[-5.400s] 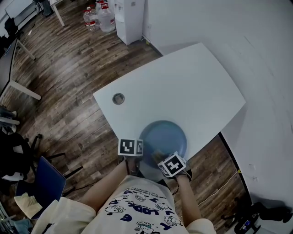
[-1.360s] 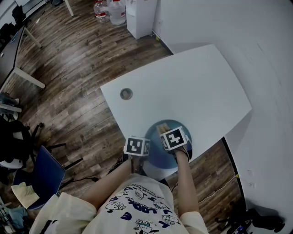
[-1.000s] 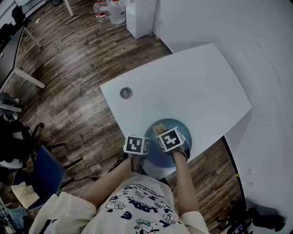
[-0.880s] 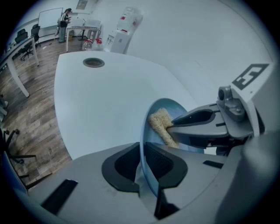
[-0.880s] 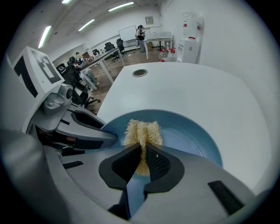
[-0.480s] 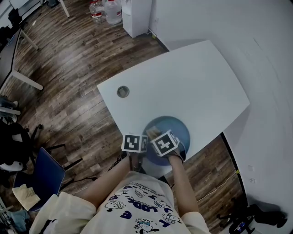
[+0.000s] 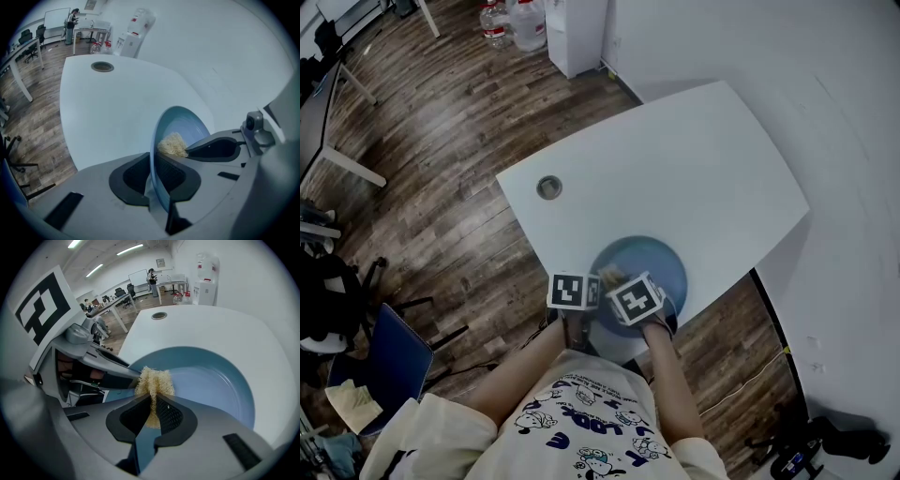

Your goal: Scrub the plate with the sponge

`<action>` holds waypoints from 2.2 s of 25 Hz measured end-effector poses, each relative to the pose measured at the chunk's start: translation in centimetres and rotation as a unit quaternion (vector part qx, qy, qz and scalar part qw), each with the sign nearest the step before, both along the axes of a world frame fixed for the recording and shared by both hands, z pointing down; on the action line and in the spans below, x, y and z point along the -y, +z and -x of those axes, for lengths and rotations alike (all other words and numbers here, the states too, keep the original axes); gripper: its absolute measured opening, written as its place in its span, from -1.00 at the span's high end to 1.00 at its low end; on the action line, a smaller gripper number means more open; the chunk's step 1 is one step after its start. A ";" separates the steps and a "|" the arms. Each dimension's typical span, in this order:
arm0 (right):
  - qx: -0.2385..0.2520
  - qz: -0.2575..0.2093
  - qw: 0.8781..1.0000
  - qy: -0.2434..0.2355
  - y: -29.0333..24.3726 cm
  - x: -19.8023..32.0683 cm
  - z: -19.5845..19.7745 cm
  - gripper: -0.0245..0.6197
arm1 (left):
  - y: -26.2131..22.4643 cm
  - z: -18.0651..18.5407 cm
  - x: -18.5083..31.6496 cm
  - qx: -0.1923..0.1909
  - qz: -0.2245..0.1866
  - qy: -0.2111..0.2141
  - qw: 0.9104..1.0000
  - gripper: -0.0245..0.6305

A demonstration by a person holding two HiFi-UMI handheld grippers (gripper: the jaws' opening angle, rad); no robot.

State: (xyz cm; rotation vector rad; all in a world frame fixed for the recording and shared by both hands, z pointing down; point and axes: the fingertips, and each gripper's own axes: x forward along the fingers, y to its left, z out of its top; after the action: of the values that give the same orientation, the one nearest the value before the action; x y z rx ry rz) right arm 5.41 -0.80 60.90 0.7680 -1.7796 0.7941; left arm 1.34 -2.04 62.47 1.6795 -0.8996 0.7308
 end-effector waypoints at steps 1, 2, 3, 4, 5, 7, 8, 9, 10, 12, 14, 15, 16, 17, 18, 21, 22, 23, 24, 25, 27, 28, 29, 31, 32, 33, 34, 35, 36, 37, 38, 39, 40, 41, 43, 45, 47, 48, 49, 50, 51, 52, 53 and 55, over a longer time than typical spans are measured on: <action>0.002 0.001 1.000 0.002 0.0 -0.1 0.0 0.77 | 0.0 0.0 0.0 0.000 0.000 0.000 1.000 0.79; 0.003 0.002 1.000 0.003 0.1 -0.3 -0.1 0.77 | 0.0 0.0 0.0 0.000 0.001 -0.001 1.000 0.79; 0.003 0.004 1.000 0.004 0.1 -0.5 -0.1 0.77 | 0.0 0.0 0.0 0.000 0.001 -0.001 1.000 0.79; 0.004 0.006 1.000 0.005 0.1 -0.6 -0.1 0.77 | 0.0 0.0 0.0 0.000 0.002 -0.001 1.000 0.79; 0.005 0.007 1.000 0.005 0.1 -0.8 -0.1 0.77 | 0.1 0.0 0.0 0.000 0.003 -0.002 1.000 0.79; 0.007 0.009 1.000 0.007 0.1 -1.0 -0.1 0.77 | 0.1 0.0 0.1 0.001 0.003 -0.001 1.000 0.79; 0.008 0.010 1.000 0.007 0.1 -1.1 -0.1 0.77 | 0.1 0.0 0.2 0.001 0.002 -0.001 1.000 0.79; 0.011 0.010 1.000 0.007 0.0 -1.2 -0.1 0.77 | 0.0 0.0 0.2 0.001 0.003 -0.001 1.000 0.79; 0.013 0.012 1.000 0.007 0.0 -1.3 -0.1 0.77 | 0.0 0.0 0.2 0.001 0.003 0.000 1.000 0.79; 0.014 0.016 1.000 0.007 0.0 -1.7 -0.2 0.77 | 0.1 0.0 0.2 0.001 0.004 0.000 1.000 0.79; 0.014 0.022 1.000 0.006 0.1 -2.1 -0.2 0.77 | 0.1 0.0 0.2 0.001 0.004 0.000 1.000 0.79; 0.014 0.023 1.000 0.005 0.1 -2.3 -0.3 0.77 | 0.1 0.0 0.1 0.001 0.004 0.001 1.000 0.79; 0.014 0.023 1.000 0.003 0.1 -2.5 -0.3 0.77 | 0.1 0.0 0.1 0.001 0.004 0.001 1.000 0.79; 0.013 0.022 1.000 0.000 0.1 -2.6 -0.3 0.77 | 0.1 0.0 0.1 0.001 0.004 0.002 1.000 0.79; 0.011 0.022 1.000 -0.003 0.1 -2.7 -0.4 0.77 | 0.1 -0.1 0.1 0.001 0.004 0.002 1.000 0.79; 0.001 0.020 1.000 -0.010 -0.1 -3.0 -0.6 0.77 | 0.0 -0.1 0.2 0.001 0.003 0.003 1.000 0.79; -0.002 0.019 1.000 -0.012 -0.1 -3.1 -0.6 0.77 | 0.0 0.0 0.2 0.001 0.003 0.004 1.000 0.79; -0.003 0.019 1.000 -0.013 -0.1 -3.3 -0.7 0.77 | 0.0 0.0 0.2 0.001 0.004 0.004 1.000 0.79; -0.004 0.020 1.000 -0.013 -0.1 -3.5 -0.8 0.77 | 0.0 0.0 0.2 0.001 0.004 0.004 1.000 0.79; -0.002 0.022 1.000 -0.013 0.0 -3.7 -0.9 0.77 | 0.1 0.0 0.1 0.001 0.004 0.005 1.000 0.79; 0.003 0.027 1.000 -0.012 0.2 -4.0 -1.2 0.77 | 0.2 -0.1 0.1 0.000 0.004 0.005 1.000 0.79; 0.005 0.029 0.999 -0.011 0.2 -4.1 -1.4 0.77 | 0.2 -0.1 0.1 0.000 0.004 0.006 1.000 0.79; 0.006 0.031 0.999 -0.010 0.3 -4.2 -1.6 0.77 | 0.2 -0.1 0.1 0.000 0.004 0.007 1.000 0.79; 0.008 0.036 0.999 -0.007 0.2 -4.4 -1.9 0.77 | 0.1 -0.1 0.1 0.000 0.004 0.008 1.000 0.79; 0.008 0.037 0.999 -0.006 0.1 -4.5 -2.1 0.77 | 0.1 -0.1 0.1 0.000 0.005 0.008 1.000 0.79; 0.008 0.039 0.999 -0.005 0.0 -4.6 -2.3 0.77 | 0.1 -0.1 0.1 0.000 0.005 0.008 1.000 0.79; 0.009 0.041 0.999 -0.004 0.0 -4.7 -2.5 0.77 | 0.1 -0.1 0.1 0.000 0.004 0.009 1.000 0.79; 0.009 0.043 0.999 -0.003 0.0 -4.8 -2.7 0.77 | 0.1 -0.1 0.1 0.000 0.004 0.009 1.000 0.79; 0.009 0.045 0.999 -0.002 -0.1 -5.0 -2.9 0.77 | 0.0 -0.2 0.2 0.000 0.004 0.009 1.000 0.79; 0.009 0.047 0.999 0.000 -0.1 -5.1 -3.1 0.77 | 0.0 -0.2 0.2 0.000 0.004 0.010 1.000 0.79; 0.010 0.050 0.999 0.001 -0.1 -5.3 -3.3 0.77 | 0.1 -0.2 0.2 0.000 0.004 0.011 1.000 0.79; 0.011 0.053 0.999 0.003 -0.1 -5.5 -3.4 0.77 | 0.1 -0.2 0.2 0.000 0.004 0.011 1.000 0.79; 0.011 0.052 0.999 0.005 -0.1 -5.5 -3.6 0.77 | 0.0 -0.2 0.2 0.000 0.005 0.012 1.000 0.79; 0.011 0.051 0.999 0.007 -0.1 -5.6 -3.8 0.77 | 0.0 -0.2 0.1 0.000 0.005 0.012 1.000 0.79; 0.012 0.052 0.999 0.013 -0.1 -5.8 -4.1 0.77 | 0.0 -0.2 0.1 0.000 0.005 0.013 1.000 0.79; 0.013 0.053 0.998 0.016 -0.2 -5.9 -4.5 0.77 | -0.1 -0.1 0.1 0.000 0.005 0.014 1.000 0.79; 0.012 0.056 0.998 0.019 -0.2 -6.0 -4.9 0.77 | -0.1 -0.1 0.2 -0.001 0.005 0.015 1.000 0.79; 0.011 0.057 0.998 0.020 -0.2 -6.0 -5.2 0.77 | -0.1 -0.1 0.2 -0.001 0.005 0.016 1.000 0.79; 0.011 0.059 0.998 0.022 -0.2 -6.1 -5.4 0.77 | 0.0 -0.1 0.2 -0.001 0.006 0.016 1.000 0.79; 0.010 0.060 0.998 0.024 -0.2 -6.1 -5.7 0.77 | 0.0 -0.1 0.2 -0.001 0.006 0.016 1.000 0.79; 0.010 0.061 0.998 0.026 -0.2 -6.2 -6.0 0.77 | -0.1 -0.2 0.2 -0.001 0.007 0.017 1.000 0.79; 0.009 0.061 0.998 0.028 -0.2 -6.2 -6.3 0.77 | -0.1 -0.2 0.2 0.000 0.007 0.017 1.000 0.79; 0.008 0.061 0.998 0.031 -0.2 -6.3 -6.6 0.77 | -0.1 -0.2 0.2 0.000 0.006 0.018 1.000 0.79; 0.007 0.062 0.997 0.037 -0.1 -6.3 -7.2 0.77 | 0.0 -0.2 0.2 0.000 0.006 0.020 1.000 0.79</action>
State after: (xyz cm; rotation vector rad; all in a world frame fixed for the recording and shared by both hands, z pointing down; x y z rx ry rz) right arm 12.66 5.53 60.76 0.7511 -1.7040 0.9527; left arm 1.56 -2.26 62.48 1.6903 -0.8631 0.7616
